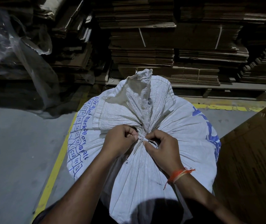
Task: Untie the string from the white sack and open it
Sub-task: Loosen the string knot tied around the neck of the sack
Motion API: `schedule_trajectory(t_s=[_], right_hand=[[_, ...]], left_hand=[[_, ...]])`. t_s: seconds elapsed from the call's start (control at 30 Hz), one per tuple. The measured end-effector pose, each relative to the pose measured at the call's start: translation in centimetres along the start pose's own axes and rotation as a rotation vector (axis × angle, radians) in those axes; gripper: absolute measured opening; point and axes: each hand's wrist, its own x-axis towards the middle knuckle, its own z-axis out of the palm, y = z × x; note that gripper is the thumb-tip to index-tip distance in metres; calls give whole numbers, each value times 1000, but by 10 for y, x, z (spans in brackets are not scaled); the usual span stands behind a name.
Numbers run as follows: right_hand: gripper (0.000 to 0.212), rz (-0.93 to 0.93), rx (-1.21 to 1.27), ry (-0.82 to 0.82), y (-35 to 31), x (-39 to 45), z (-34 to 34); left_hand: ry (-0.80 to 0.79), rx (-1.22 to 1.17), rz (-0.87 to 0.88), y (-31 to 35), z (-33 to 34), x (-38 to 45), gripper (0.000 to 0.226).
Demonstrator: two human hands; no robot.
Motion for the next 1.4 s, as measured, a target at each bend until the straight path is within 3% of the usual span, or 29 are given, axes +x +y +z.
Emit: schedule_trajectory(t_s=[0.37,0.6,1.13,1.23,1.4], right_hand=[[14,-8,-7,3,1,0,1],[12,-17,-17,3,0,0,0],[14,-16,-27,-16,-1,1,-1],[14,-23,-28,-48,-4,2,-4],[21,-82,-172,-19,-11,0,-13]], left_hand=[[-18,-55,-12,0,9,0,6],[62,5,-13,4,-2,-4,8],[-7,-53,18,9,6,-6,10],[-98,-136,12,12,5,-13,28],[-40,47,140,12,3,-17,26]])
